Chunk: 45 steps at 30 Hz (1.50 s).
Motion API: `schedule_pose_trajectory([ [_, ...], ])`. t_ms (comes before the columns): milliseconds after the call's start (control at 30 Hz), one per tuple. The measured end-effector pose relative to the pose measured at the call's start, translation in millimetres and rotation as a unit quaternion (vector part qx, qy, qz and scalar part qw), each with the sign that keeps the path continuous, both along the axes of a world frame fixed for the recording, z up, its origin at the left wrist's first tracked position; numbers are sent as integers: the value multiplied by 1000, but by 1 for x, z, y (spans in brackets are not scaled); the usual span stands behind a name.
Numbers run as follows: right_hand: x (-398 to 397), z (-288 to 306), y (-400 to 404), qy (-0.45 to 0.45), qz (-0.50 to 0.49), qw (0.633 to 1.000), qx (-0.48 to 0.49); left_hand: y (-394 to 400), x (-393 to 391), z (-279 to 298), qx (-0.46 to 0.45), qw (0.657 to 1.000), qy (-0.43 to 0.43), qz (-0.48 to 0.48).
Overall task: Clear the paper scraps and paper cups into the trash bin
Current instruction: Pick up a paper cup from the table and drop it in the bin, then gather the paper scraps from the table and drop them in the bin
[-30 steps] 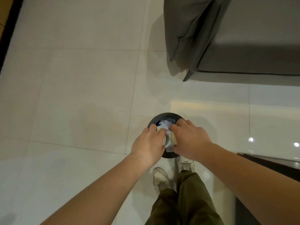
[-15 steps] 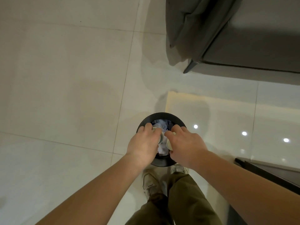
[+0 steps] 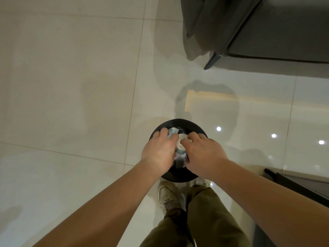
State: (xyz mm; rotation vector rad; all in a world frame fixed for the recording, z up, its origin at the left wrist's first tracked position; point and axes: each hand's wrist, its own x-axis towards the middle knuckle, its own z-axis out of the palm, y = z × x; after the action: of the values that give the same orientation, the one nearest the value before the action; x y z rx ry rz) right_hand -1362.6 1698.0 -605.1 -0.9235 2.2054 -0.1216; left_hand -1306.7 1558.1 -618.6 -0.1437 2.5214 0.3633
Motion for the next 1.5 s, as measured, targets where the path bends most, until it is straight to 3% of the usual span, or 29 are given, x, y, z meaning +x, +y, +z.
schedule_pose_trajectory([
  [367, -13, 59, 12, 14, -18, 999, 31, 7, -12, 59, 3, 999, -12, -41],
  [933, 38, 255, 97, 103, -244, 964, 30, 70, -5, 249, 41, 978, 82, -187],
  [1267, 107, 347, 259, 155, -374, 914, 42, 229, 8, 333, 62, 935, 141, -320],
  [1500, 207, 391, 391, 189, -450, 872, 37, 372, 74, 381, 75, 899, 168, -397],
])
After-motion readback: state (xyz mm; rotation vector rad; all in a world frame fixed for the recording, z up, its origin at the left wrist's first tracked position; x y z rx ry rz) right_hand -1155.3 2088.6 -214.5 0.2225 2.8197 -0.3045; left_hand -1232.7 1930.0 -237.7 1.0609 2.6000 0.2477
